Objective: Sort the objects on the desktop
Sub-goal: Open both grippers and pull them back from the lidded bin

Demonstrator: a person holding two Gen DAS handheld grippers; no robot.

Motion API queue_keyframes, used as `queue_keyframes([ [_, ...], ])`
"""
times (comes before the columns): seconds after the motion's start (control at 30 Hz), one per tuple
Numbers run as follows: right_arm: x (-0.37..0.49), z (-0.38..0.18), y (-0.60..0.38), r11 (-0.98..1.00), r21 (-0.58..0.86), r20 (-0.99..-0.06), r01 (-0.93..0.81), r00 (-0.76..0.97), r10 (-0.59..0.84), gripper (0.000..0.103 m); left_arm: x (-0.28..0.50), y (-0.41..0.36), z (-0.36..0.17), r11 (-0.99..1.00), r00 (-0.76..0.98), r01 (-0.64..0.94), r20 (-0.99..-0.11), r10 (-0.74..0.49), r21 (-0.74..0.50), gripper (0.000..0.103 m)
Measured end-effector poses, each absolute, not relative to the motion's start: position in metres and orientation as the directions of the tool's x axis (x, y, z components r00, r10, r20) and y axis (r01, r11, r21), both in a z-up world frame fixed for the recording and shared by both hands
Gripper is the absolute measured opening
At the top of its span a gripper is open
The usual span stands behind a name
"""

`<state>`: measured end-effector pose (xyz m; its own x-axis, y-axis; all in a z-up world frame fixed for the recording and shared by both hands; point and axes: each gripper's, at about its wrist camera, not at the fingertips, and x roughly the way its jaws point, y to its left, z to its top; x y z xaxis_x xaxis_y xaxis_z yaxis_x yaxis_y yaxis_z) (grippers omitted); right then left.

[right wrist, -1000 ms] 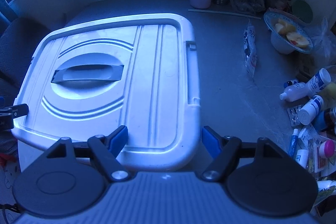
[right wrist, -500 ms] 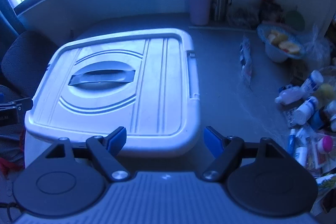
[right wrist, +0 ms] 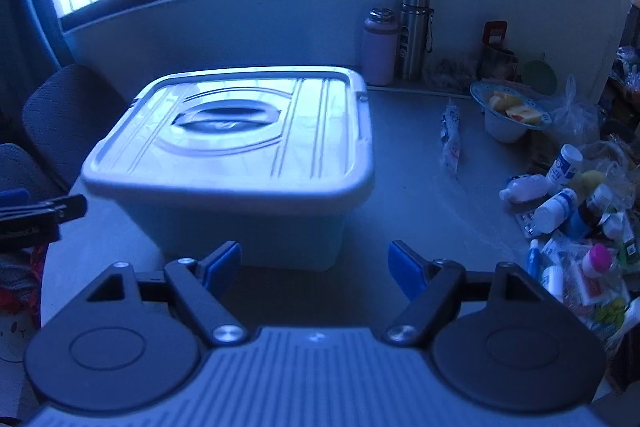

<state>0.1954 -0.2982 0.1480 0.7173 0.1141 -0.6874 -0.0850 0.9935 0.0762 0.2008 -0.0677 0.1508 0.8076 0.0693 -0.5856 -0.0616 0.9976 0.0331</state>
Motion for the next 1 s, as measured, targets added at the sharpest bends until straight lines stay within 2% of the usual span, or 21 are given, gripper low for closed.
queue_keyframes([
  [0.1,0.179,0.134,-0.292,0.992,0.090,-0.668,-0.086,0.734,0.124,0.081,0.183,-0.069,0.129,0.996,0.825,-0.083,-0.558,0.090,0.038,0.095],
  [0.23,0.159,0.115,-0.278,0.993,0.073,-0.641,-0.093,0.758,0.118,0.081,0.165,-0.075,0.101,0.989,0.828,-0.102,-0.541,0.145,0.110,0.095],
  [0.5,0.132,0.074,-0.264,0.997,0.061,-0.575,-0.046,0.815,0.073,0.081,0.126,-0.080,0.052,0.982,0.862,-0.099,-0.479,0.165,0.159,0.095],
  [0.77,0.123,0.048,-0.265,0.995,0.101,-0.553,-0.003,0.831,0.059,0.081,0.120,-0.070,0.027,0.984,0.844,-0.138,-0.507,0.177,0.114,0.095],
  [1.0,0.121,0.043,-0.264,0.994,0.109,-0.534,-0.014,0.843,0.070,0.081,0.126,-0.065,0.023,0.981,0.847,-0.156,-0.495,0.194,0.118,0.095],
])
